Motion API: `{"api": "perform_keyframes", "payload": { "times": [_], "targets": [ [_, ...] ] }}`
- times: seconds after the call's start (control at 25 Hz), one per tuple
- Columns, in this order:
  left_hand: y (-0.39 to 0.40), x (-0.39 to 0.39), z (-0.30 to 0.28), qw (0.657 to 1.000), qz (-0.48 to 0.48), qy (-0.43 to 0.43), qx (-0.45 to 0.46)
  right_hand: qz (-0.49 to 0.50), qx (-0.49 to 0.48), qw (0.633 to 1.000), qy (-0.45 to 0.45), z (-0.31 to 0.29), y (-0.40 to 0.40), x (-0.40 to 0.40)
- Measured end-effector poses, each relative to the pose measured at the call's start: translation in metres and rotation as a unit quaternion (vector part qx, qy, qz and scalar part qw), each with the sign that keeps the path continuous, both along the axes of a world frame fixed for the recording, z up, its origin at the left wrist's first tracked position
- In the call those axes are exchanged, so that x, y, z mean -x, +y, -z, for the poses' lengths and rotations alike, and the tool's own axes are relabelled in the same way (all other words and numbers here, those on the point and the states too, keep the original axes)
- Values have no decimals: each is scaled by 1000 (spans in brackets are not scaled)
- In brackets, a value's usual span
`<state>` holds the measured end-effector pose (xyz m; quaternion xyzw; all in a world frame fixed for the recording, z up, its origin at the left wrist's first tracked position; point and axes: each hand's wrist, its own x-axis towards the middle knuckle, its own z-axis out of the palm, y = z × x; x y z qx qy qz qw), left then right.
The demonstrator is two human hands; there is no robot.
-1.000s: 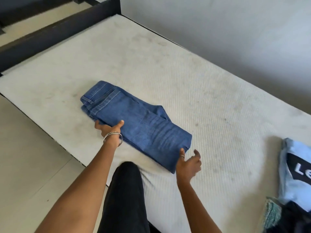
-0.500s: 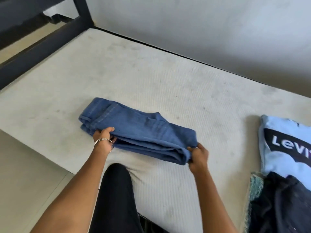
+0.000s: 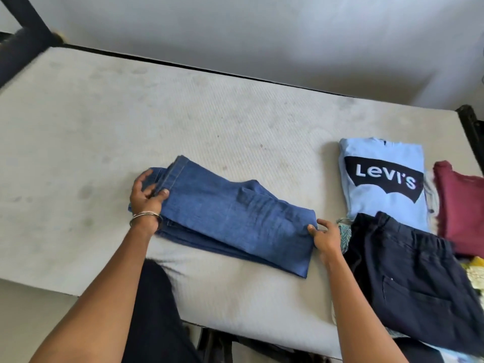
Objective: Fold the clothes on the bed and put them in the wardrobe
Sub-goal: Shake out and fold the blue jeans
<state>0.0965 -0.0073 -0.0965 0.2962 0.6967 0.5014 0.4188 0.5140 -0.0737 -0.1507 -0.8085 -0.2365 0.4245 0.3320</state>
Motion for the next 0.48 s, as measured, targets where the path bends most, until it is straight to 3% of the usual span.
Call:
{"api": "perform_keyframes", "payload": {
  "times": [0.12, 0.24, 0.28, 0.36, 0.44, 0.48],
  "targets": [
    [7, 17, 12, 992, 28, 71, 97, 62, -58, 994, 69, 10, -4, 5],
    [-5, 2, 23, 923, 50, 298, 236, 97, -85, 982, 135, 8, -2, 11],
    [-10, -13, 23, 877, 46, 420, 228, 110, -85, 975, 171, 7, 0, 9],
    [-18, -54, 18, 791, 123, 593, 85, 124, -86, 958, 242, 4, 5, 2],
    [-21, -105, 20, 736, 324, 590, -72, 116, -106, 956, 248, -4, 11, -4],
    [-24, -133, 24, 717, 423, 547, -90, 112, -121, 961, 222, -6, 13, -5]
  ]
}}
